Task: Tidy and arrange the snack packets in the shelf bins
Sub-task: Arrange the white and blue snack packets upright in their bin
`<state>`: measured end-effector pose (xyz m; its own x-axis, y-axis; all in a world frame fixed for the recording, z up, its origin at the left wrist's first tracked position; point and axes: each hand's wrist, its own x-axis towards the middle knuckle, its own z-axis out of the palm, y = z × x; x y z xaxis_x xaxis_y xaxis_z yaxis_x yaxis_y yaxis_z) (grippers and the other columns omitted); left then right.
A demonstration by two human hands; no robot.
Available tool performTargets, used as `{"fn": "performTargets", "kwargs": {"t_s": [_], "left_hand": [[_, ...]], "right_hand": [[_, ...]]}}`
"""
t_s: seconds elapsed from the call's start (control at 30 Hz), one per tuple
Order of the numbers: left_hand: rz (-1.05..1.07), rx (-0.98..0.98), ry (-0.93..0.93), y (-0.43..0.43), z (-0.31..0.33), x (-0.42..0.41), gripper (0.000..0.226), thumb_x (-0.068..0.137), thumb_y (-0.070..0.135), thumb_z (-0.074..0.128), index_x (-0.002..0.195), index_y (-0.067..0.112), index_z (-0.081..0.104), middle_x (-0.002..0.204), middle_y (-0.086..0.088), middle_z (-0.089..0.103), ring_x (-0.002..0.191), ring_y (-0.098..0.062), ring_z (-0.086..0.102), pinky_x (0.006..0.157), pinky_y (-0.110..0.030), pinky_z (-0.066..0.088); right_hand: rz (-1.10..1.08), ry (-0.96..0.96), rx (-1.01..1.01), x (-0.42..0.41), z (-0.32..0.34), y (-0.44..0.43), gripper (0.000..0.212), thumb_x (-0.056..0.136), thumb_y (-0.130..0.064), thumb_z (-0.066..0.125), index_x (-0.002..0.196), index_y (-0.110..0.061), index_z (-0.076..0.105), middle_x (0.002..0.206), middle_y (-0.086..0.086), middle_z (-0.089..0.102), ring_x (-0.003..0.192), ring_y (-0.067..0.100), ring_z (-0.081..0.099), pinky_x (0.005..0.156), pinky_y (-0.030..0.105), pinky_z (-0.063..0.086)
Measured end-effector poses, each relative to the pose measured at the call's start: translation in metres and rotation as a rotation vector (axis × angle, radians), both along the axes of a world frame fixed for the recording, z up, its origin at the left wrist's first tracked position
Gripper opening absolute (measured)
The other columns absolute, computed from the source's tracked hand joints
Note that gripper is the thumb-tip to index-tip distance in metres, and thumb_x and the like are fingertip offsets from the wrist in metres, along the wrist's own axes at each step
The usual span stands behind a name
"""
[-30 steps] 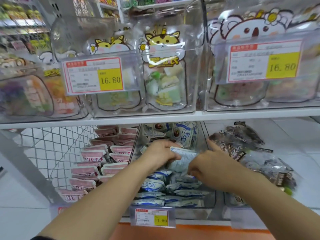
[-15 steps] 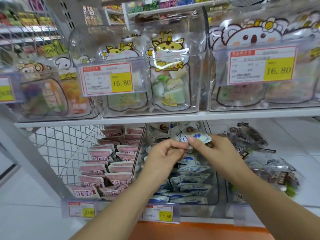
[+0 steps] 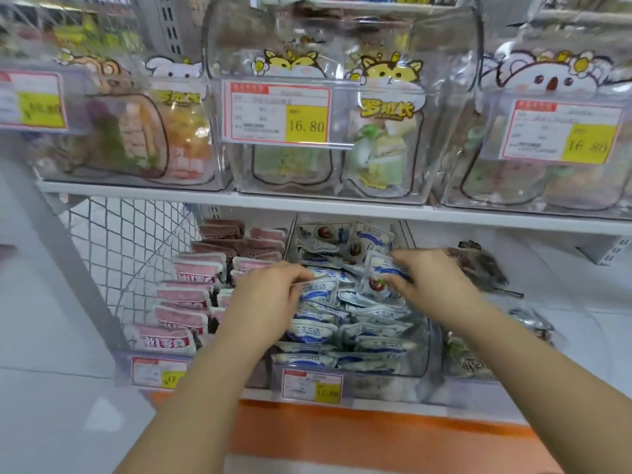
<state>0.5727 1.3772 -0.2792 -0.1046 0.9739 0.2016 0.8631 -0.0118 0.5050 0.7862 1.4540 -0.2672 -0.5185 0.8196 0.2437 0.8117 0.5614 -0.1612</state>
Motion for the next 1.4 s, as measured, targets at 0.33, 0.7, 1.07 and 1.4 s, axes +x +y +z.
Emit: {"fn": "performTargets", "kwargs": {"t_s": [0.33, 0.7, 1.07, 1.4], "left_hand": [[-0.118, -0.001, -0.061, 0.002, -0.008, -0.022, 0.033, 0.095, 0.011, 0.049, 0.120, 0.027, 0.063, 0.122, 0.008, 0.060, 0.109, -0.011, 0.055, 0.095, -0.030, 0.044], [-0.186, -0.019, -0.124, 0.006, -0.009, -0.030, 0.032, 0.097, 0.017, 0.048, 0.124, 0.030, 0.059, 0.126, 0.012, 0.055, 0.106, -0.009, 0.057, 0.092, -0.032, 0.046], [-0.201, 0.019, -0.182, 0.010, -0.008, -0.035, 0.033, 0.096, 0.016, 0.050, 0.122, 0.032, 0.059, 0.120, 0.017, 0.056, 0.099, 0.000, 0.053, 0.089, -0.018, 0.043], [-0.175, 0.035, -0.214, 0.011, -0.008, -0.037, 0.033, 0.095, 0.013, 0.051, 0.120, 0.031, 0.061, 0.113, 0.016, 0.057, 0.096, 0.000, 0.055, 0.088, -0.022, 0.046]], "right_hand": [[0.040, -0.627, -0.497, -0.046, -0.009, 0.038, 0.021, 0.093, -0.007, 0.046, 0.107, -0.007, 0.061, 0.097, 0.006, 0.062, 0.089, 0.022, 0.060, 0.081, 0.035, 0.052], [-0.078, -0.372, -0.778, -0.050, -0.003, 0.046, 0.028, 0.103, -0.023, 0.031, 0.101, -0.010, 0.056, 0.097, 0.013, 0.063, 0.072, 0.017, 0.060, 0.062, 0.021, 0.052], [-0.056, -0.579, -0.447, -0.062, -0.012, 0.061, 0.037, 0.095, -0.040, 0.050, 0.076, -0.011, 0.063, 0.072, 0.003, 0.060, 0.059, 0.012, 0.050, 0.060, 0.024, 0.038], [0.074, -0.475, -0.199, -0.077, -0.016, 0.066, 0.053, 0.081, -0.042, 0.068, 0.128, -0.029, 0.047, 0.125, -0.003, 0.043, 0.107, 0.020, 0.049, 0.075, 0.028, 0.041]]}}
